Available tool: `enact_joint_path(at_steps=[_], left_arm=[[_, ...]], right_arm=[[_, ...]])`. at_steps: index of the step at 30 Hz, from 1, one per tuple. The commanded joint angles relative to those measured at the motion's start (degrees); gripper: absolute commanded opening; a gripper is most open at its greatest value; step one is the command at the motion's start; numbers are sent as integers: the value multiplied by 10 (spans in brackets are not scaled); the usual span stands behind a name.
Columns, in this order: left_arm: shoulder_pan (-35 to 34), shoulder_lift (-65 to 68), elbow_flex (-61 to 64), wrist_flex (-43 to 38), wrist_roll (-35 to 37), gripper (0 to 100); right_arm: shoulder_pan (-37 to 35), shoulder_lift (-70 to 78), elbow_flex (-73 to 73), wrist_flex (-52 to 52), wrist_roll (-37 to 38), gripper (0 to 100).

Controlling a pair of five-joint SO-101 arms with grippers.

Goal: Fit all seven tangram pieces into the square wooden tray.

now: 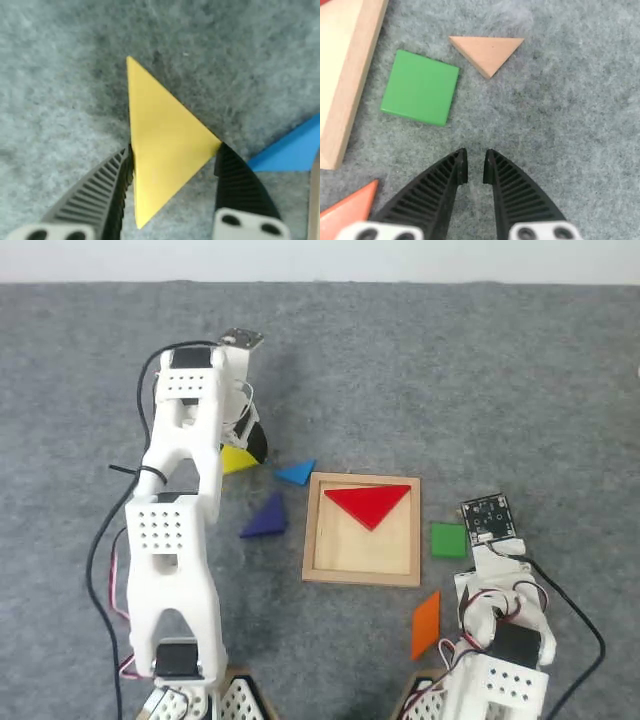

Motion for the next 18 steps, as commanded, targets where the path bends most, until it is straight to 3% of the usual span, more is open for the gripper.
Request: enact_joint_path(at_steps=[1,18], left_arm=[[-6,-6,-60,44,-4,241],[-1,26,-81,41,11,288]], right_arm=[[4,-7,9,0,4,65],[5,-7,9,0,4,65]])
